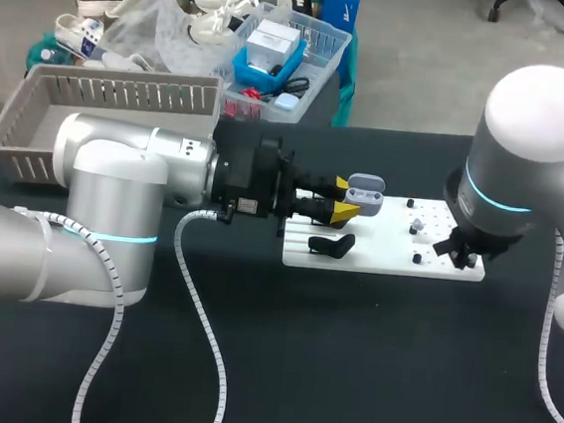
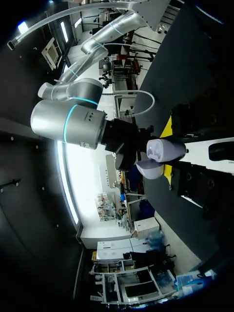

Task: Pick up each earbud case from the left stands, insert the matching earbuds, close the lid, and place the case in the box.

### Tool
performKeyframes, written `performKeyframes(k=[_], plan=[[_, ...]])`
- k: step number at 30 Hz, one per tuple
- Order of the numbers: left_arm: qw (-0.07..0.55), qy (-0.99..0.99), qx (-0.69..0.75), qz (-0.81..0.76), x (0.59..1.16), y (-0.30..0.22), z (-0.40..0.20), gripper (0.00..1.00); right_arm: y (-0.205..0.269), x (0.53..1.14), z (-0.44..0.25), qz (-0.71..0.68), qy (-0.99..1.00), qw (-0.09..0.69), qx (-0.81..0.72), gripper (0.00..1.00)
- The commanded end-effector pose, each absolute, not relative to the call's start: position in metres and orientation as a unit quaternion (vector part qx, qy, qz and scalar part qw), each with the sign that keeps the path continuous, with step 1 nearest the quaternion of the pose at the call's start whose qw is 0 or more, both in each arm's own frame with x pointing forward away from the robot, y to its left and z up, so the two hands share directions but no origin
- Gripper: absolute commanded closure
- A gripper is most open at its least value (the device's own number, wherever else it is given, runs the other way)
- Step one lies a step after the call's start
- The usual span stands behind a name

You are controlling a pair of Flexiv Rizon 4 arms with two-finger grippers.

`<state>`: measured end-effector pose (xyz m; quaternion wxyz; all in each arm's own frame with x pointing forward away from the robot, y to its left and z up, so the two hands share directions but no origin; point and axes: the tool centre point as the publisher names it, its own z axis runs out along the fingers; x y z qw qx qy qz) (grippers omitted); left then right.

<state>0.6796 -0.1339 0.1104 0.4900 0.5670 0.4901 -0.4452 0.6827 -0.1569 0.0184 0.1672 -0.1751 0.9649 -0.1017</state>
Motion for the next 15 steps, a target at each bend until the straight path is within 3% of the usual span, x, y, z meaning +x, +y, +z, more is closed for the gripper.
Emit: performKeyframes(k=[1,15], plan=[[0.49,0.49,0.567,-0.445,0.68,-0.1344,0.11,1.0,-0.1566,0.6819,0.0166,-0.105,0.964,0.171,-0.173,0.63],[0.49,0.49,0.567,-0.445,0.68,-0.1344,0.11,1.0,-0.1582,0.6791,0.0156,-0.111,0.965,0.169,-0.17,0.73]])
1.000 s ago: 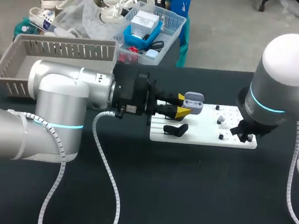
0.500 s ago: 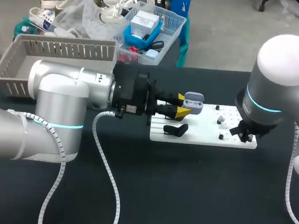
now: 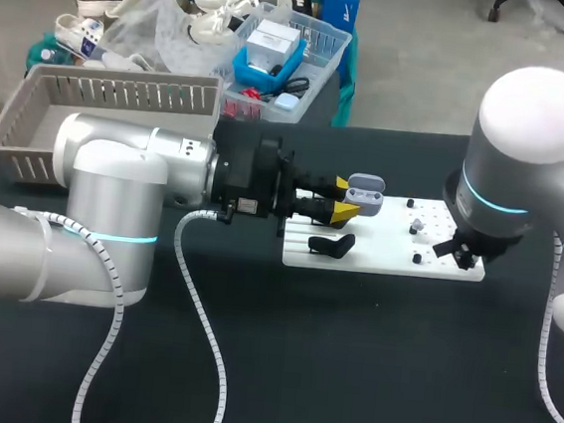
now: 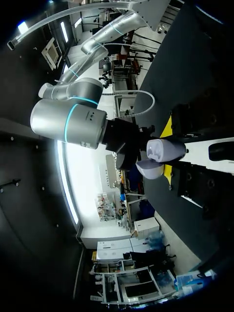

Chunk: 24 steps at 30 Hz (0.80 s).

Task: Pick up each earbud case from the left stands, insert the matching earbuds, close the lid, and place the case in the box.

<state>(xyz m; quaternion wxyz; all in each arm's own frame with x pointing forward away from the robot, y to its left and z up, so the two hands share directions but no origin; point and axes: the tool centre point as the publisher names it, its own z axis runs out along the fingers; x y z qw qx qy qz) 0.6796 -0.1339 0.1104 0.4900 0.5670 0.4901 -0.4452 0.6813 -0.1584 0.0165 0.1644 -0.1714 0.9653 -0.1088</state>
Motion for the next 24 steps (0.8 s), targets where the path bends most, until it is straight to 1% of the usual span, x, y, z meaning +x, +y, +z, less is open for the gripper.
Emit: performKeyframes(k=[1,4,5,8,10,12,18,24], plan=[[0.49,0.49,0.567,-0.445,0.68,-0.134,0.11,1.0,-0.158,0.679,0.016,-0.111,0.965,0.169,-0.17,0.73],[0.49,0.49,0.567,-0.445,0.68,-0.134,0.11,1.0,-0.158,0.679,0.016,-0.112,0.965,0.168,-0.17,0.74],[0.49,0.49,0.567,-0.445,0.68,-0.134,0.11,1.0,-0.158,0.679,0.016,-0.113,0.964,0.168,-0.17,0.77],[0.49,0.49,0.567,-0.445,0.68,-0.134,0.11,1.0,-0.158,0.678,0.016,-0.114,0.964,0.168,-0.17,0.83],[0.49,0.49,0.567,-0.445,0.68,-0.134,0.11,1.0,-0.158,0.678,0.016,-0.114,0.964,0.168,-0.169,0.94],[0.49,0.49,0.567,-0.445,0.68,-0.134,0.11,1.0,-0.158,0.677,0.016,-0.114,0.964,0.168,-0.17,1.0],[0.49,0.49,0.567,-0.445,0.68,-0.134,0.11,1.0,-0.157,0.674,0.026,-0.112,0.964,0.172,-0.171,1.0],[0.49,0.49,0.567,-0.445,0.68,-0.134,0.11,1.0,-0.15,0.67,0.055,-0.108,0.961,0.182,-0.179,1.0]])
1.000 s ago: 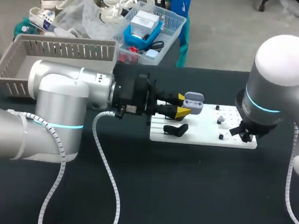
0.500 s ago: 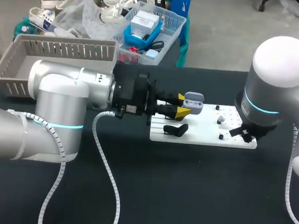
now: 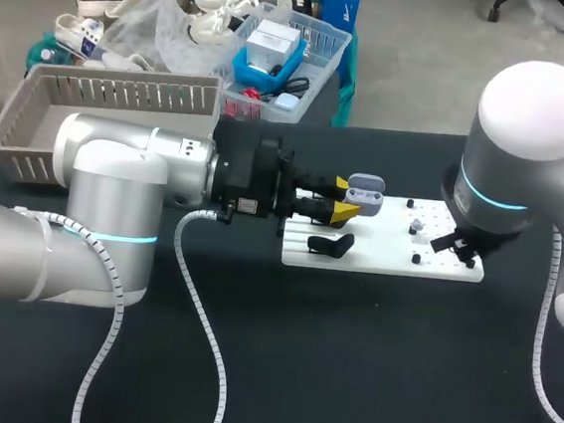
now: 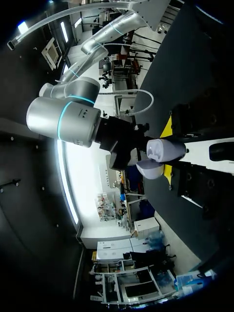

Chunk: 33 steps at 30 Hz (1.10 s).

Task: Pick up each earbud case from the left stands, insert the matching earbuds, close the lid, and place the case in the box.

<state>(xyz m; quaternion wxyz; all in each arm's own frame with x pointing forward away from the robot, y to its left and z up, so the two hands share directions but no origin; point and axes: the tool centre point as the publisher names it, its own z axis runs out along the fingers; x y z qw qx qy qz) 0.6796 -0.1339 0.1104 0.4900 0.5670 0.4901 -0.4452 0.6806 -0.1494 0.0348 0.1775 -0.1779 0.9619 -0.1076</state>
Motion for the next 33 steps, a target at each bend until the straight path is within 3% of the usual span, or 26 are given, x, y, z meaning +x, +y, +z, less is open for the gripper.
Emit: performKeyframes(k=[1,18,33], plan=[[0.49,0.49,0.567,-0.445,0.68,-0.134,0.11,1.0,-0.148,0.67,0.061,-0.107,0.96,0.183,-0.181,1.0],[0.49,0.49,0.567,-0.445,0.68,-0.134,0.11,1.0,-0.093,0.639,0.174,-0.078,0.942,0.188,-0.265,1.0],[0.49,0.49,0.567,-0.445,0.68,-0.134,0.11,1.0,-0.047,0.63,0.199,-0.059,0.93,0.193,-0.307,1.0]])
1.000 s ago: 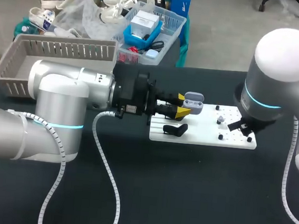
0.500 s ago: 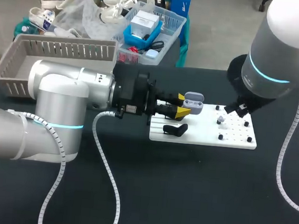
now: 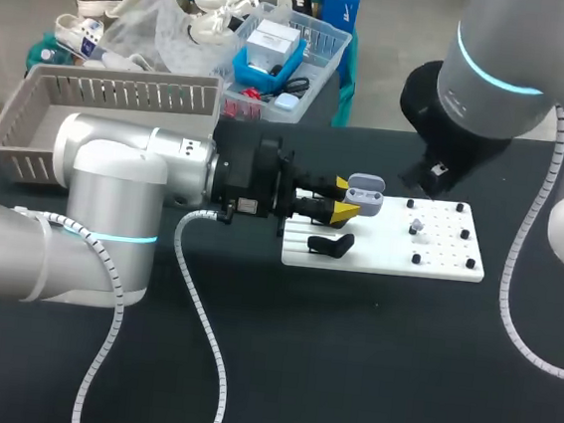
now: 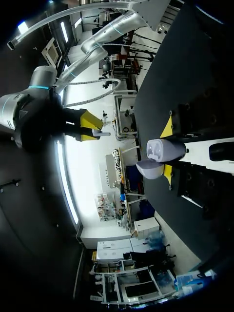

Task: Pick up each earbud case from the left stands, insert the matching earbuds, close the lid, and place the case in the box.

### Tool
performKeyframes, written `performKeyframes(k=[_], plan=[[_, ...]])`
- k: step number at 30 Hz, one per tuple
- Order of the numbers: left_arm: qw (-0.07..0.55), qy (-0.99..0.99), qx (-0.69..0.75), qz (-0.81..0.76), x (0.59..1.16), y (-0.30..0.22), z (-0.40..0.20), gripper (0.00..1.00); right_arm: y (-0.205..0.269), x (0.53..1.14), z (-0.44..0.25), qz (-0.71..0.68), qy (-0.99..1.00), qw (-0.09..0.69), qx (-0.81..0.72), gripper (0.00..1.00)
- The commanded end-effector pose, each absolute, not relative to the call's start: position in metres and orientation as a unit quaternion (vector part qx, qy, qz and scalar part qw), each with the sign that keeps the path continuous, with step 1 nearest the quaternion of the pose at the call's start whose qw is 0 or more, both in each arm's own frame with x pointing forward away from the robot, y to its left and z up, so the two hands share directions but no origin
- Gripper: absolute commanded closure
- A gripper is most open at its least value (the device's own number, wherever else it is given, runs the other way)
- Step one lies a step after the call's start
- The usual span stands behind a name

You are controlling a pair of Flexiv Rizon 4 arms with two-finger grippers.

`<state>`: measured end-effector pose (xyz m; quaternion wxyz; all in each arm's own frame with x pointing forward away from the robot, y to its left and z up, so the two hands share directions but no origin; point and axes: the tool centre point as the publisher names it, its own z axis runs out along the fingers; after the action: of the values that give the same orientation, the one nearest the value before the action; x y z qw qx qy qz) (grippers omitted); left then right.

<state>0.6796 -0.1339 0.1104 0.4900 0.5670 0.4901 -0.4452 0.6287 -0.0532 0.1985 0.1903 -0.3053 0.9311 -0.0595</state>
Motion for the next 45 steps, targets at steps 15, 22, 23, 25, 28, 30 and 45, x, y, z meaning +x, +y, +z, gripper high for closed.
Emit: performKeyframes(k=[15,22,23,25,28,30,45], plan=[[0.49,0.49,0.567,-0.445,0.68,-0.134,0.11,1.0,-0.043,0.631,0.196,-0.049,0.929,0.194,-0.311,1.0],[0.49,0.49,0.567,-0.445,0.68,-0.134,0.11,1.0,-0.043,0.631,0.196,-0.049,0.929,0.194,-0.311,1.0],[0.49,0.49,0.567,-0.445,0.68,-0.134,0.11,1.0,-0.043,0.631,0.196,-0.049,0.929,0.194,-0.311,1.0],[0.49,0.49,0.567,-0.445,0.68,-0.134,0.11,1.0,-0.043,0.631,0.196,-0.049,0.929,0.194,-0.311,1.0],[0.49,0.49,0.567,-0.445,0.68,-0.134,0.11,1.0,-0.04,0.627,0.198,-0.063,0.935,0.194,-0.291,1.0],[0.49,0.49,0.567,-0.445,0.68,-0.134,0.11,1.0,-0.039,0.623,0.201,-0.07,0.937,0.196,-0.279,1.0],[0.49,0.49,0.567,-0.445,0.68,-0.134,0.11,1.0,-0.016,0.607,0.201,-0.119,0.955,0.17,-0.213,1.0]])
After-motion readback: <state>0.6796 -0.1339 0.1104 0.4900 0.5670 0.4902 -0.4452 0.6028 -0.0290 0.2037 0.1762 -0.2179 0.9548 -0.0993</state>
